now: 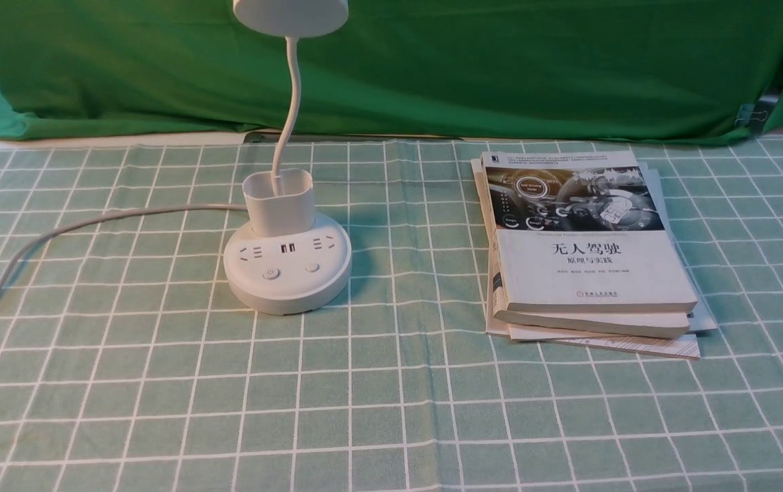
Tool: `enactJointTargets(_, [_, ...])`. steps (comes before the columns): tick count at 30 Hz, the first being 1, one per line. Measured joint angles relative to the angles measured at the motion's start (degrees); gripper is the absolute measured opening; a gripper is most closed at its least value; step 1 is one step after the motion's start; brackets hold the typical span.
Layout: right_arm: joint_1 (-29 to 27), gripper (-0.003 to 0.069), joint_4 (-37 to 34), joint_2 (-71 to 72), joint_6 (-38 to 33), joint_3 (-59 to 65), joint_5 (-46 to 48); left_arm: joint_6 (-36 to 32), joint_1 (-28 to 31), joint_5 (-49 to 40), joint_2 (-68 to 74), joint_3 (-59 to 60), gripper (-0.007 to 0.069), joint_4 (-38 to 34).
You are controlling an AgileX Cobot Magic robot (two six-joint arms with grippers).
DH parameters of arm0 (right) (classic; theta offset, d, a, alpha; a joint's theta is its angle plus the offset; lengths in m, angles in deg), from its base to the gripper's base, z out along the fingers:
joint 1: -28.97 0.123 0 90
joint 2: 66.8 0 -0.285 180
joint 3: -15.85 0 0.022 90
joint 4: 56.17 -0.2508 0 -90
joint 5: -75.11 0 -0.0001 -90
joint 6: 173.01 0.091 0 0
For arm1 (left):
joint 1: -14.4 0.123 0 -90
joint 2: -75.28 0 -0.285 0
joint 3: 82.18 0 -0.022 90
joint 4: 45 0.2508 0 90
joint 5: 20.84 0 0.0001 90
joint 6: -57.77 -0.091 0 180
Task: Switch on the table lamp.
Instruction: 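Press the power button on the lamp base to turn the lamp on with the left gripper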
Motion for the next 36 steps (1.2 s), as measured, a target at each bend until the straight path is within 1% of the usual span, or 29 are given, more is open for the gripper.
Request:
enactJointTargets(2, [0.0,0.0238,0.0,0.0,0.0,0.0,0.0,0.0,0.0,5.8,0.0,0.0,0.0021,0.2])
enactJointTargets(3, [0.0,0.0238,0.0,0.0,0.0,0.0,0.0,-0.1,0.0,6.5,0.0,0.0,0.0021,0.2])
enactJointTargets(6, [0.0,0.0238,0.0,0.0,0.0,0.0,0.0,-0.5,0.0,17.6,0.0,0.0,0.0021,0.6])
enactJointTargets(11, [0.0,0.0238,0.0,0.0,0.0,0.0,0.0,-0.7,0.0,30.9,0.0,0.0,0.0021,1.5])
enactJointTargets(13, [0.0,0.0238,0.0,0.0,0.0,0.0,0.0,-0.7,0.0,33.8,0.0,0.0,0.0021,1.5])
enactJointTargets(14, [0.0,0.0238,0.0,0.0,0.0,0.0,0.0,-0.6,0.0,38.1,0.0,0.0,0.0021,1.6])
enactJointTargets(15, [0.0,0.0238,0.0,0.0,0.0,0.0,0.0,-0.6,0.0,39.4,0.0,0.0,0.0021,1.7])
enactJointTargets(16, [0.0,0.0238,0.0,0.0,0.0,0.0,0.0,0.0,0.0,45.1,0.0,0.0,0.0021,1.7])
enactJointTargets(17, [0.0,0.0238,0.0,0.0,0.0,0.0,0.0,1.0,0.0,48.4,0.0,-0.2,0.0021,1.7])
enactJointTargets(18, [0.0,0.0238,0.0,0.0,0.0,0.0,0.0,1.2,0.0,48.4,0.0,-0.3,0.0021,1.7])
enactJointTargets(19, [0.0,0.0238,0.0,0.0,0.0,0.0,0.0,3.6,0.0,48.7,0.1,-3.1,0.0021,1.9])
enactJointTargets(21, [0.0,0.0238,0.0,0.0,0.0,0.0,0.0,5.4,0.0,45.2,0.8,-8.6,0.0021,2.3])
enactJointTargets(22, [0.0,0.0238,0.0,0.0,0.0,0.0,0.0,6.3,0.0,42.1,1.3,-10.8,0.0021,2.6])
enactJointTargets(23, [0.0,0.0238,0.0,0.0,0.0,0.0,0.0,7.6,0.0,36.2,2.4,-16.2,0.0021,3.3])
enactJointTargets(24, [0.0,0.0238,0.0,0.0,0.0,0.0,0.0,7.6,0.0,35.0,2.6,-16.2,0.0021,3.4])
enactJointTargets(26, [0.0,0.0238,0.0,0.0,0.0,0.0,0.0,9.5,0.0,21.8,5.8,-24.0,0.0021,4.0])
enactJointTargets(27, [0.0,0.0238,0.0,0.0,0.0,0.0,0.0,10.0,0.0,18.3,6.9,-26.2,0.0021,4.1])
enactJointTargets(28, [0.0,0.0238,0.0,0.0,0.0,0.0,0.0,12.2,0.0,10.1,11.0,-29.6,0.0021,3.9])
enactJointTargets(29, [0.0,0.0238,0.0,0.0,0.0,0.0,0.0,14.5,0.0,6.6,13.2,-30.5,0.0021,2.9])
enactJointTargets(33, [0.0,0.0238,0.0,0.0,0.0,0.0,0.0,22.9,0.0,0.6,21.3,-30.3,0.0021,-0.1])
enactJointTargets(36, [0.0,0.0238,0.0,0.0,0.0,0.0,0.0,27.4,-0.2,-2.9,28.8,-29.8,0.0021,-0.8])
